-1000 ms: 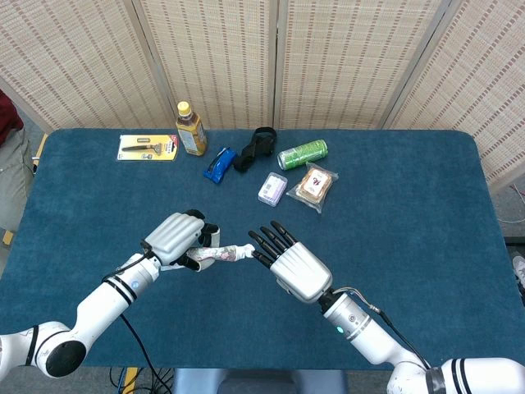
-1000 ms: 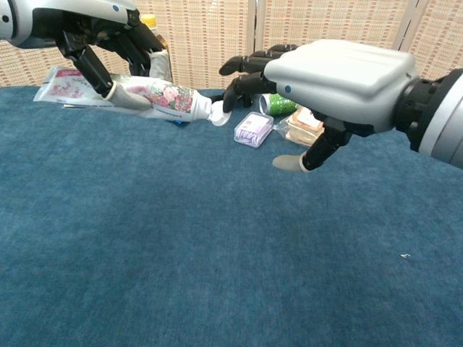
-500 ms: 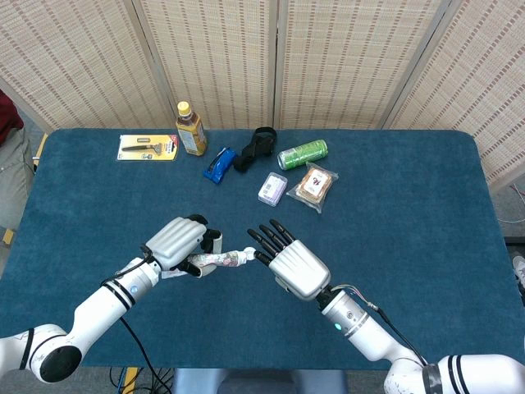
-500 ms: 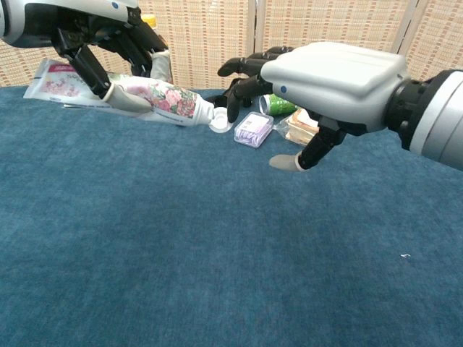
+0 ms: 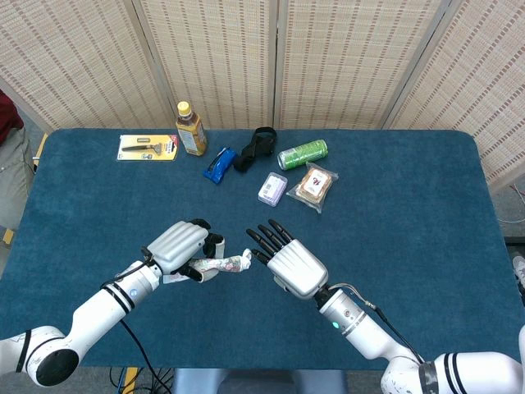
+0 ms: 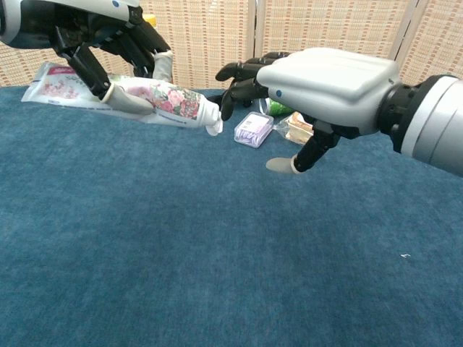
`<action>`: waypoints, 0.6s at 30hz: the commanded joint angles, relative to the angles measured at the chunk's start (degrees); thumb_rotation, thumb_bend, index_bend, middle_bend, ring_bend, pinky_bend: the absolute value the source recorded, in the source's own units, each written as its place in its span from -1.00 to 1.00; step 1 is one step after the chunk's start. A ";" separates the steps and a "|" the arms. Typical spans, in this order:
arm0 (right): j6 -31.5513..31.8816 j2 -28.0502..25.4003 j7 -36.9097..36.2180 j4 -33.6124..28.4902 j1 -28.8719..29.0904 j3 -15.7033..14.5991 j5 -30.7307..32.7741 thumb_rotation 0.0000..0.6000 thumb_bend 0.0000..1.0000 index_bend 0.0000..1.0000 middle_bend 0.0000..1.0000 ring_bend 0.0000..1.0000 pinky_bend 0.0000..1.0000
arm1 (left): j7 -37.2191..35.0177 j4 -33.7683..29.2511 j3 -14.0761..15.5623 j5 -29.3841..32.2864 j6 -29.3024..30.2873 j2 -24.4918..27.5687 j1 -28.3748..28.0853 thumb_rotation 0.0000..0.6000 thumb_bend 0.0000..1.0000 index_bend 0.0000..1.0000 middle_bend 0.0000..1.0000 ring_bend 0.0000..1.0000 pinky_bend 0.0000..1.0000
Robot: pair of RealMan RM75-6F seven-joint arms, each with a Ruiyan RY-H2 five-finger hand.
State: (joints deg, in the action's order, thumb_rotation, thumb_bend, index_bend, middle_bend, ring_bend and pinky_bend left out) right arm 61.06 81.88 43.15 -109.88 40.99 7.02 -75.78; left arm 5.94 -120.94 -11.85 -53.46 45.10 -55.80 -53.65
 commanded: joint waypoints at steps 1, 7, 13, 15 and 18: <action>0.14 -0.12 -0.47 -0.12 -0.01 -0.12 -0.25 1.00 -0.60 -0.48 -0.91 -1.00 -1.00 | -0.29 0.06 0.06 -0.20 -0.16 0.18 0.10 1.00 -0.28 0.25 0.41 -0.03 -0.66; 2.29 -3.66 -3.52 -3.13 -1.59 -1.27 -4.07 1.00 -0.60 -0.48 -0.91 -1.00 -1.00 | 0.00 2.78 1.19 -0.22 -0.67 0.05 0.36 1.00 -0.28 0.22 0.38 -0.04 -0.66; 6.64 -9.84 -7.25 -5.93 -4.81 -2.46 -9.08 1.00 -0.60 -0.48 -0.91 -1.00 -1.00 | 1.14 8.48 3.79 -1.07 -0.28 -2.44 1.59 1.00 -0.28 0.21 0.33 -0.07 -0.66; 7.94 -11.76 -8.17 -6.24 -5.96 -2.90 -10.14 1.00 -0.60 -0.48 -0.91 -1.00 -1.00 | 1.58 10.70 4.72 -1.59 -0.13 -3.66 2.06 1.00 -0.28 0.19 0.31 -0.08 -0.66; 10.18 -14.89 -10.12 -6.35 -8.04 -3.61 -11.81 1.00 -0.61 -0.48 -0.91 -1.00 -1.00 | 2.83 14.98 6.42 -2.38 0.00 -6.16 2.71 1.00 -0.28 0.17 0.29 -0.10 -0.66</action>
State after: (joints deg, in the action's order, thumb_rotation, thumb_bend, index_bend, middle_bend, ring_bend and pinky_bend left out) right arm 69.77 68.70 34.41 -115.88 34.36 4.05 -86.34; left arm 7.75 -108.67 -6.89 -55.10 44.95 -60.03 -51.63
